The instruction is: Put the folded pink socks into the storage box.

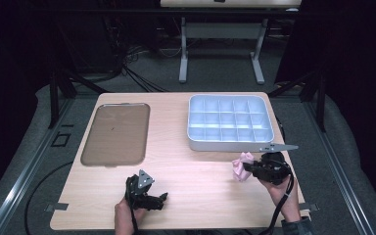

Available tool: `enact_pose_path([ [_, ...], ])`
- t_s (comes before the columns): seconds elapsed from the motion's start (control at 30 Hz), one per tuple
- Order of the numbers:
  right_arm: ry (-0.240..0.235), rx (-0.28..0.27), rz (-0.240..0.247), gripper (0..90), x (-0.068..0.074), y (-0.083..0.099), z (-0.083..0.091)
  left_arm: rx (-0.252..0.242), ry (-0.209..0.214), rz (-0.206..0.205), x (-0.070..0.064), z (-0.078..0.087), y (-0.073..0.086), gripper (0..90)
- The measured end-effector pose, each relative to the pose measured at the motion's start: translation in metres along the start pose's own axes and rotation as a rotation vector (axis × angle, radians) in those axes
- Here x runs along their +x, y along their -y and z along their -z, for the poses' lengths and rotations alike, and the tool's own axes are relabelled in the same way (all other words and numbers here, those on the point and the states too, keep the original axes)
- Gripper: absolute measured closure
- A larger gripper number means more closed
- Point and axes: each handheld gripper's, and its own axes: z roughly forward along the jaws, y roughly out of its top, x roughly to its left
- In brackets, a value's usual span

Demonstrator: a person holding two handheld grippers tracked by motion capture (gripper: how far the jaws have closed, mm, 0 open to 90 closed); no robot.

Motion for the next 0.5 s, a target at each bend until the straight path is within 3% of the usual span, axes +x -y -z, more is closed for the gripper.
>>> enact_pose_path([
  [0.5, 0.065, -0.029, 0.003, 75.5, -0.019, -0.019, 0.023, 0.000, 0.001, 0.001, 0.000, 0.000, 0.000, 1.2],
])
